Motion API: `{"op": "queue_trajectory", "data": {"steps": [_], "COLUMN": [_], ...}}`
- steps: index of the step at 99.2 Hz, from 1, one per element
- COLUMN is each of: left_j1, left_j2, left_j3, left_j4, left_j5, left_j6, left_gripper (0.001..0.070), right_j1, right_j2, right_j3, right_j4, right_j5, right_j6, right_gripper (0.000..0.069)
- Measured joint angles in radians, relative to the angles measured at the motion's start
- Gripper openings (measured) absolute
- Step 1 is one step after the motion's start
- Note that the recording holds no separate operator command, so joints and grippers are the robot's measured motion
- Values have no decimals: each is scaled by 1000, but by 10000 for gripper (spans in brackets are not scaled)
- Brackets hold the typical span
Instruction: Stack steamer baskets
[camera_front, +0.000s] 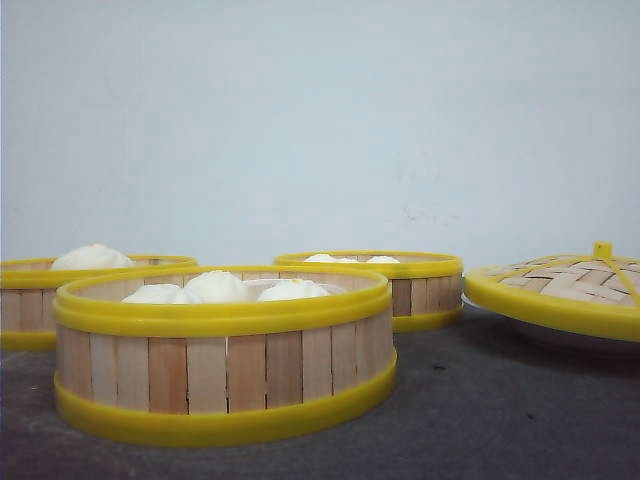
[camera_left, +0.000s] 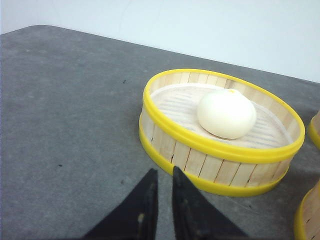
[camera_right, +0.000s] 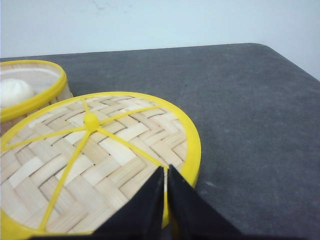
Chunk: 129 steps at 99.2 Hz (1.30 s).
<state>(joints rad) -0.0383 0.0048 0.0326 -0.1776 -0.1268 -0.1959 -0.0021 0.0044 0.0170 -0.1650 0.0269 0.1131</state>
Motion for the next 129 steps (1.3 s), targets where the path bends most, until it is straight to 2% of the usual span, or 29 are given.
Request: {"op": "queue_trajectory", "data": {"steps": [49, 57, 73, 89, 109, 119, 129], "left_j1": [0, 0, 0, 0, 0, 0, 0], "left_j2": [0, 0, 0, 2, 84, 183, 311], "left_j3": [0, 0, 0, 9, 162, 280, 412], "left_j4": [0, 0, 5, 17, 22, 25, -1], "left_j5": [0, 0, -9, -9, -9, -5, 14], "left_j6": [0, -5, -80, -110, -164, -165, -154], "left_gripper": [26, 26, 24, 24, 24, 24, 24], "right_j1": [0, 0, 0, 0, 0, 0, 0], "right_j2": [0, 0, 0, 12, 145, 272, 419], "right_j3": [0, 0, 0, 16, 211, 365, 539], "right_j4": [2, 6, 49, 41, 41, 20, -70], "right_j5": [0, 0, -1, -7, -60, -96, -127], "right_j6": [11, 54, 164, 284, 356, 341, 286], "right_gripper": [6, 6, 6, 6, 6, 6, 6]}}
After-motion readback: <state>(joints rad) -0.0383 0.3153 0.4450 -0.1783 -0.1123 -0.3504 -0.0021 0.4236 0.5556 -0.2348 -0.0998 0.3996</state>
